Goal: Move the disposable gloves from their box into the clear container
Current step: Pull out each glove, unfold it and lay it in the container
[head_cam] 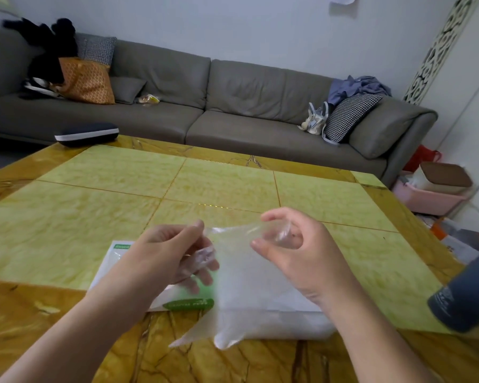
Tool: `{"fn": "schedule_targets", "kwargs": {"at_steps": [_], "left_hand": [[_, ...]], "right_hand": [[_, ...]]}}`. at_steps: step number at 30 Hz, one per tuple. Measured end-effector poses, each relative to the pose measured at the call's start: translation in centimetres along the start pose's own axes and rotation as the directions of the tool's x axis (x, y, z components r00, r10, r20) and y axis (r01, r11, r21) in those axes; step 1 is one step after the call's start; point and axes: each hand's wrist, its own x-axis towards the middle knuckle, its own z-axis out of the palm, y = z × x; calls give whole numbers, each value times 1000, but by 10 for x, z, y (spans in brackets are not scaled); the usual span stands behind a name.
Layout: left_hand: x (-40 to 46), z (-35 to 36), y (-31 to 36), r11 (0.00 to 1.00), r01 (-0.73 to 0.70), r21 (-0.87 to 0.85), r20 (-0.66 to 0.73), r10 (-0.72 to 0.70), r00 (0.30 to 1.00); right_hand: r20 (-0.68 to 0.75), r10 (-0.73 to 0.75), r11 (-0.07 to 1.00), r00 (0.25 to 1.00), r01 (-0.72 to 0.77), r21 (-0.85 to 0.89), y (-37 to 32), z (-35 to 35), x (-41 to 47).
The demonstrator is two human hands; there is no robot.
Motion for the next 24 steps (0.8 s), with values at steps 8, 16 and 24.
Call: {"fn": "schedule_targets", "kwargs": {"at_steps": [8,16,24], "left_hand": [[-1,-5,-6,983,-67,172,86,53,995],[0,-1,-7,949,-143,281,-143,188,972],[-3,65,10,469,-464,751,238,464,853]], "right_hand": [[-33,153,944,988,-136,301,10,2,5],[-159,105,982,982,-77,172,22,-23,11],[-123,39,971,992,-66,-231,49,-23,21]]}}
